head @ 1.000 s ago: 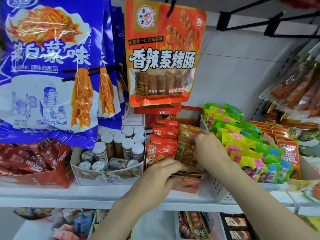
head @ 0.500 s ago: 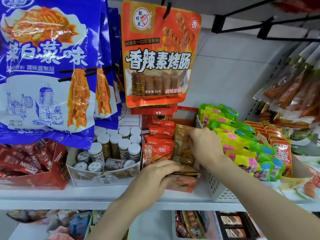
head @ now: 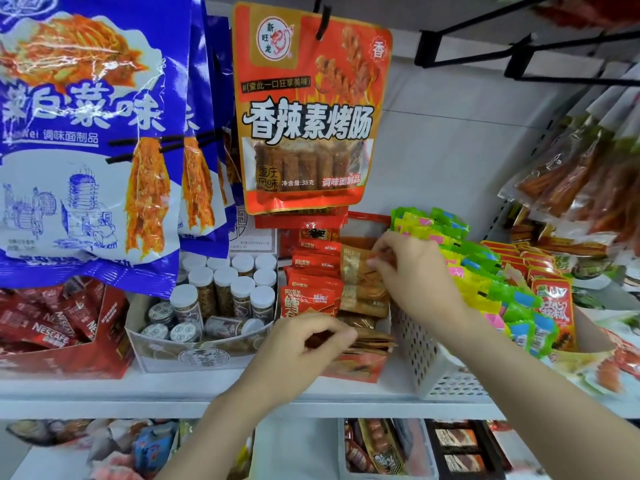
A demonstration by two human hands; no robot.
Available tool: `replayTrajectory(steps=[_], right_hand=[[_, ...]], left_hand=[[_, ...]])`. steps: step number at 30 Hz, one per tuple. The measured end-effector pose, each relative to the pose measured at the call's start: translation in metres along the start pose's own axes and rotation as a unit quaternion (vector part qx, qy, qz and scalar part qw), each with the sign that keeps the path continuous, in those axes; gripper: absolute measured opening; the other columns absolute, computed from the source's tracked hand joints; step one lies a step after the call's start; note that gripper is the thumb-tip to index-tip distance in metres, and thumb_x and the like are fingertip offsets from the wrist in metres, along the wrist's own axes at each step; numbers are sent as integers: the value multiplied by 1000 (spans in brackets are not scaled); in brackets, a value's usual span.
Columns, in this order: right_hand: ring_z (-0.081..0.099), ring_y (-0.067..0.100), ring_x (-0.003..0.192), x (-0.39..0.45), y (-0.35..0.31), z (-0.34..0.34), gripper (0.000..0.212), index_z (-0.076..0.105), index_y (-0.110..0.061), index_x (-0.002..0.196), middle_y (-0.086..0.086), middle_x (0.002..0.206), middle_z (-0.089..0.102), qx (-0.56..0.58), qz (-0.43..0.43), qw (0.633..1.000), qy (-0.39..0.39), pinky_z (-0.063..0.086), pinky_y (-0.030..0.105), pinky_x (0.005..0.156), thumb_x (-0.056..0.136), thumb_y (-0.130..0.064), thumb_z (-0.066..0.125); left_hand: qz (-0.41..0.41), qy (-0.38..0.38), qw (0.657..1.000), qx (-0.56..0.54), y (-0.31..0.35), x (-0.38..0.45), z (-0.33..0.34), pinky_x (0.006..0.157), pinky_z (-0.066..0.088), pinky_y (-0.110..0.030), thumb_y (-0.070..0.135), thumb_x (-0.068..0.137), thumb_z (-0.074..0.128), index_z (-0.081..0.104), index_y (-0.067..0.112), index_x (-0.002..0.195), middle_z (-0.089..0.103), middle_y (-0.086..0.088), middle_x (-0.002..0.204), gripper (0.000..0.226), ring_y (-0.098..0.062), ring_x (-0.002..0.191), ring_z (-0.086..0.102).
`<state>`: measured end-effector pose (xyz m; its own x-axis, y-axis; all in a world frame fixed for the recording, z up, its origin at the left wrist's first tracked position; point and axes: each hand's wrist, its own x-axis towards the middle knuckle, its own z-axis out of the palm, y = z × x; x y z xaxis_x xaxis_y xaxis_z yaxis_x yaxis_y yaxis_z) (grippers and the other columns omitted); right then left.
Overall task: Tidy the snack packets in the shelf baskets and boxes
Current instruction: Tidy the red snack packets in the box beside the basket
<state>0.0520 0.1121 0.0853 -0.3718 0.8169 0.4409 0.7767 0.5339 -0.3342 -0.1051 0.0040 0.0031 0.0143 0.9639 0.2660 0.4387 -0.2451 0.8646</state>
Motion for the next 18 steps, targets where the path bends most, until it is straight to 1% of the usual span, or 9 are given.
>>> replayTrajectory(steps=[1, 3, 4, 6, 8, 10, 13, 15, 18], right_hand=[[65, 25, 83, 0, -2, -9, 12, 70, -16, 94, 4, 87, 72, 20, 8, 1000, 14, 50, 33, 72, 84, -22, 73], [65, 20, 76, -1, -3, -26, 11, 73, -19, 90, 1, 81, 73, 47, 22, 998, 31, 50, 31, 71, 82, -26, 75], [67, 17, 73, -1, -3, -34, 9, 73, -22, 87, -2, 78, 73, 73, 34, 996, 33, 52, 30, 71, 81, -27, 76], [68, 4, 68, -2, -3, -47, 9, 70, -29, 79, -11, 71, 72, 155, 62, 986, 17, 54, 18, 66, 80, -28, 79], [68, -3, 65, -2, -4, -53, 13, 69, -31, 76, -13, 67, 73, 244, 83, 966, -13, 52, 11, 60, 79, -25, 80], [69, 1, 63, -2, -7, -52, 9, 73, -25, 80, -9, 66, 73, 304, 104, 946, -36, 53, 14, 61, 77, -24, 81], [70, 6, 64, -3, -9, -47, 11, 74, -15, 85, -1, 67, 74, 385, 135, 912, -46, 55, 17, 61, 77, -19, 80], [71, 9, 65, -3, -9, -43, 11, 74, -10, 88, 4, 73, 76, 430, 158, 887, -52, 54, 18, 56, 80, -16, 77], [71, 8, 63, -1, -8, -40, 10, 73, -7, 90, 5, 74, 76, 457, 175, 870, -55, 50, 15, 53, 81, -12, 75]], left_hand=[[-12, 10, 1000, -25, 2, 0, 0, 73, 44, -10, 56, 85, 60, 75, 33, 93, 71, 22, 87, 29, 4, 86, 64], [-32, 36, 997, -66, 3, 2, 0, 72, 49, -15, 46, 85, 69, 71, 31, 85, 72, 13, 82, 16, -2, 80, 67], [-43, 52, 994, -83, 4, 3, 1, 72, 51, -17, 47, 81, 72, 66, 29, 83, 71, 9, 81, 19, -5, 79, 68], [-72, 78, 988, -109, 7, 4, 3, 67, 51, -17, 58, 69, 73, 56, 26, 87, 69, 3, 83, 40, -9, 77, 69], [-93, 84, 985, -122, 9, 7, 2, 69, 53, -19, 64, 65, 71, 53, 28, 98, 67, 6, 94, 52, -9, 81, 69], [-84, 64, 984, -140, 10, 10, 1, 79, 55, -23, 58, 73, 70, 57, 35, 109, 68, 14, 106, 45, -7, 91, 69], [-50, 44, 983, -168, 15, 12, -1, 78, 50, -13, 35, 89, 65, 72, 32, 101, 75, 12, 100, 14, -4, 92, 69], [-52, 52, 980, -186, 18, 12, -3, 74, 48, -9, 23, 92, 65, 76, 28, 94, 76, 9, 91, 12, -1, 86, 70], [-53, 56, 981, -178, 18, 13, -7, 72, 47, -7, 20, 91, 66, 76, 32, 86, 76, 10, 84, 17, 2, 79, 68]])
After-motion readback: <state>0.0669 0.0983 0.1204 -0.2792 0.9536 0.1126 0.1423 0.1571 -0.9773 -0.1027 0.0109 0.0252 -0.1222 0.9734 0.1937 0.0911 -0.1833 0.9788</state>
